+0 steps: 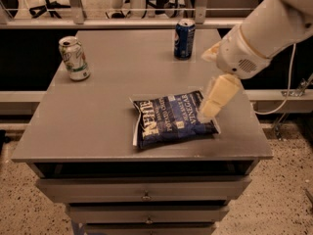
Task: Knock 7up can over
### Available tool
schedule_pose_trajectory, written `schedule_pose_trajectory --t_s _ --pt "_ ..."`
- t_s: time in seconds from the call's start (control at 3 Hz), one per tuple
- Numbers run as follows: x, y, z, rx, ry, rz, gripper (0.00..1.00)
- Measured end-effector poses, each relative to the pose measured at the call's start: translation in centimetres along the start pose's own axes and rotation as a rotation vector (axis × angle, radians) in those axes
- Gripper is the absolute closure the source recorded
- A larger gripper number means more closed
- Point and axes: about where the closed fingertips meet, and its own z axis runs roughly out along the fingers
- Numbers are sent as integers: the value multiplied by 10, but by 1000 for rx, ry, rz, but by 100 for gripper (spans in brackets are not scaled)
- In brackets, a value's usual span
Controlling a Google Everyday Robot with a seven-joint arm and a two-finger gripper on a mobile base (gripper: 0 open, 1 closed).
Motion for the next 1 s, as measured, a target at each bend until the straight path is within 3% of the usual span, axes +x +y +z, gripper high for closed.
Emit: schedule_pose_trajectory --t_s 0.33,0.67,1.0 --pt "-67 -20 49 -23 -188 -13 0" --pt "-67 -20 49 -24 -188 -13 0" --pt "-83 -23 59 -46 -211 -56 0"
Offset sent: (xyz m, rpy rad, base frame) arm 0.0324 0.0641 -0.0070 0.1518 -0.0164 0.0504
